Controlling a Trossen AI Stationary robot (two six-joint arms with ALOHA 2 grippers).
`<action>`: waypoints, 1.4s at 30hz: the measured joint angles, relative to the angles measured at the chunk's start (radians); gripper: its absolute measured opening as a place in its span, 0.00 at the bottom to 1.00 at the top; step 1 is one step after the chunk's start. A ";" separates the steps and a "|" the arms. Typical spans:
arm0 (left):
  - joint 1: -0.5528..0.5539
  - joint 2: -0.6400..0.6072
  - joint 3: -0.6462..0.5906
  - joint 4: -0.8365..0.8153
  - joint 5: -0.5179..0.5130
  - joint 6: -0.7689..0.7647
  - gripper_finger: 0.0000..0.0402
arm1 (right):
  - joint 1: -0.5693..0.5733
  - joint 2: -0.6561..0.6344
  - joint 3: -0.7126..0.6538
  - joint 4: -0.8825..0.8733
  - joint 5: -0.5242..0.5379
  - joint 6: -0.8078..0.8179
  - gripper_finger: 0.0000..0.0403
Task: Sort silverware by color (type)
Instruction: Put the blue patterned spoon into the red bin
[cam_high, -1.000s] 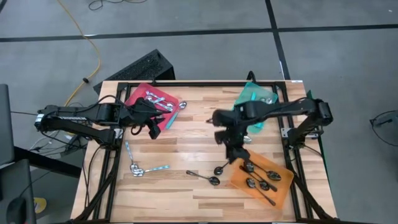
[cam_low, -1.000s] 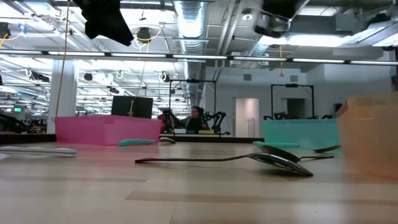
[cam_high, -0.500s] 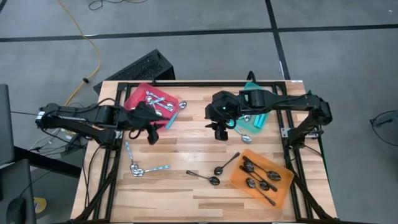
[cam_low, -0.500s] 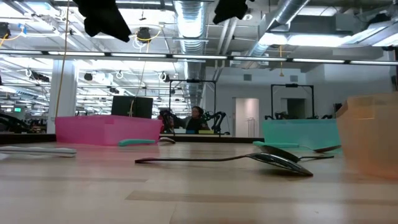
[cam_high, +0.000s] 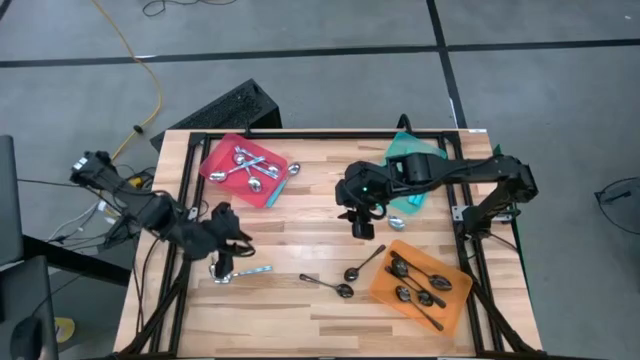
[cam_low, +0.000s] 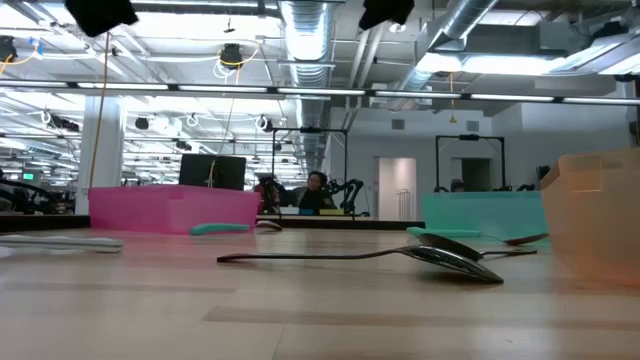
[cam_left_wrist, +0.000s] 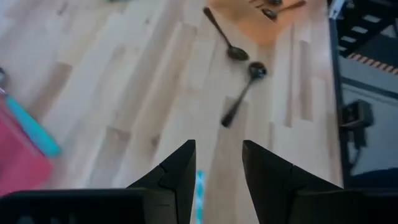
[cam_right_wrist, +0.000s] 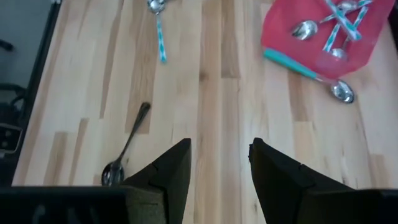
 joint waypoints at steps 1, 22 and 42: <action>-0.019 0.003 0.000 0.000 -0.002 -0.027 0.28 | 0.005 0.000 0.000 -0.007 0.000 0.000 0.46; -0.166 0.277 0.000 -0.125 0.094 -0.229 0.33 | 0.057 0.117 0.000 -0.043 -0.003 0.045 0.46; -0.165 0.402 -0.180 0.052 0.257 -0.199 0.52 | 0.113 0.220 0.000 -0.049 -0.027 0.065 0.46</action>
